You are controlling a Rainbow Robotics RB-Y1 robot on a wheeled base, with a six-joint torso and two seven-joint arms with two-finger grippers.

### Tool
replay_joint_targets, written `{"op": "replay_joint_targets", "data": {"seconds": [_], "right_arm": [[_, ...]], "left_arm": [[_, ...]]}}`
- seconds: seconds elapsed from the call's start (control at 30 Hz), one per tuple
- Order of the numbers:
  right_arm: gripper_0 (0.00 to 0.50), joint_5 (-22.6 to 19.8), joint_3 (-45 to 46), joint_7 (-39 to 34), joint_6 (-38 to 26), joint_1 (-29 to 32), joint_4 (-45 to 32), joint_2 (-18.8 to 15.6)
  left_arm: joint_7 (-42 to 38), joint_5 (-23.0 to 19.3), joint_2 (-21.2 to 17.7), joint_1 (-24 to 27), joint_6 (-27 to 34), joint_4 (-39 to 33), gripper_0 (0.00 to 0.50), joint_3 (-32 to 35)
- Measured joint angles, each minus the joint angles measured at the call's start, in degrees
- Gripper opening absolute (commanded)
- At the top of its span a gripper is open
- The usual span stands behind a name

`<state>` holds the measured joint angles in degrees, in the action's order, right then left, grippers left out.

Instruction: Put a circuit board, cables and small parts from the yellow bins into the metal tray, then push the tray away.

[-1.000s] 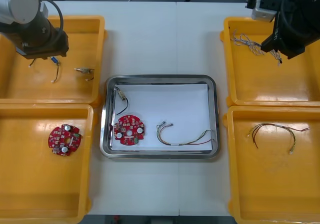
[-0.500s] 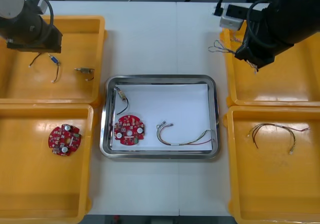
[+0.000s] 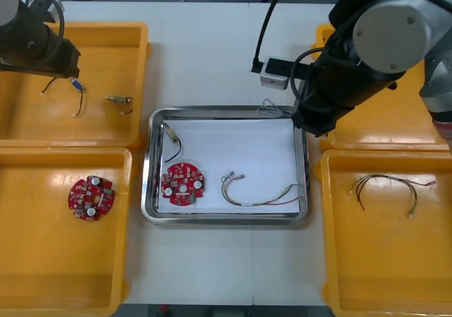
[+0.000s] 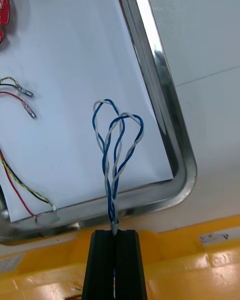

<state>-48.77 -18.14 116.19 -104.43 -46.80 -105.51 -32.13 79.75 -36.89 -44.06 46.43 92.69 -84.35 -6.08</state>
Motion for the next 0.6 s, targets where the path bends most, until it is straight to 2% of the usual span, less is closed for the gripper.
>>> {"op": "replay_joint_targets", "data": {"seconds": [0.13, 0.4, 0.6], "right_arm": [[0.0, 1.69, -5.08, -4.38, 3.55, 0.01, 0.0, 0.06], [0.0, 2.63, -12.61, -4.58, 11.97, 0.07, 1.18, 0.33], [0.0, 2.63, -16.13, -4.58, 17.46, 0.07, 3.57, 0.58]], "left_arm": [[0.0, 0.0, -0.03, -1.35, -0.56, -0.11, 0.472, 0.6], [-0.14, -0.92, -0.03, -5.88, -1.79, -2.67, 0.472, 4.23], [-1.58, -0.52, 0.02, -7.18, -1.85, -3.1, 0.472, 5.94]]}}
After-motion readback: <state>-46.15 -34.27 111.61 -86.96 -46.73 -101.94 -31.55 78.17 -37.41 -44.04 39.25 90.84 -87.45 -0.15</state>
